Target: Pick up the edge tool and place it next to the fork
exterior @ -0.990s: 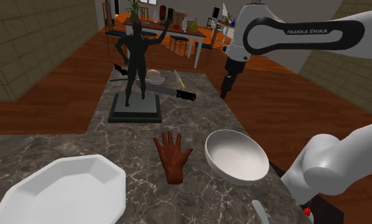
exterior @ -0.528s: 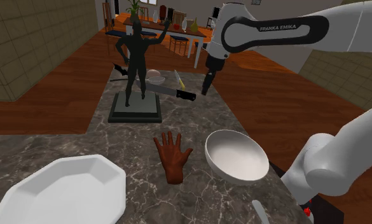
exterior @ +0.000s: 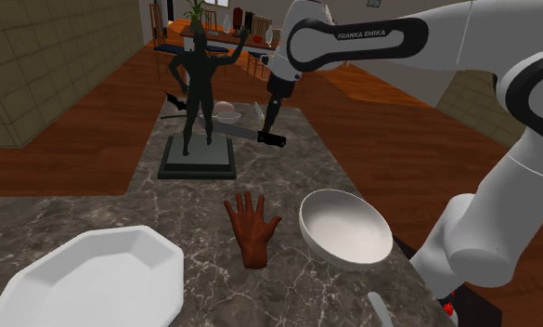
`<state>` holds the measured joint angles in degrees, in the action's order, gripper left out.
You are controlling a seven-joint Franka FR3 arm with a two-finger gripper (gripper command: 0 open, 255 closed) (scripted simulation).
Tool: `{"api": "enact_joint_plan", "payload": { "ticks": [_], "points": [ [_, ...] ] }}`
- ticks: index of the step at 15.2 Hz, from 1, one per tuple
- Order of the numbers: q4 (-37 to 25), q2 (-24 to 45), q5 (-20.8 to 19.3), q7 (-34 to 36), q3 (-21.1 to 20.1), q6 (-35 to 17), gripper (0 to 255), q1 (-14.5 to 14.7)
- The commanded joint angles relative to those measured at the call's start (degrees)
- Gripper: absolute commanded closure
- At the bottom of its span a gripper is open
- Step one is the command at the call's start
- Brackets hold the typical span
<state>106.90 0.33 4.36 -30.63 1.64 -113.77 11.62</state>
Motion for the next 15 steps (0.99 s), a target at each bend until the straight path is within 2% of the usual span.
{"api": "enact_joint_plan", "payload": {
  "ticks": [1, 9, 15],
  "points": [
    [-3.1, 2.5, 0.7, -1.6, -0.6, -0.2, 0, 0.6],
    [0.5, 4.2, 0.9, -1.7, -0.8, -5.6, 0, 0.7],
    [0.5, 4.3, 0.9, -1.7, -0.8, -5.6, 0, 0.7]
  ]
}}
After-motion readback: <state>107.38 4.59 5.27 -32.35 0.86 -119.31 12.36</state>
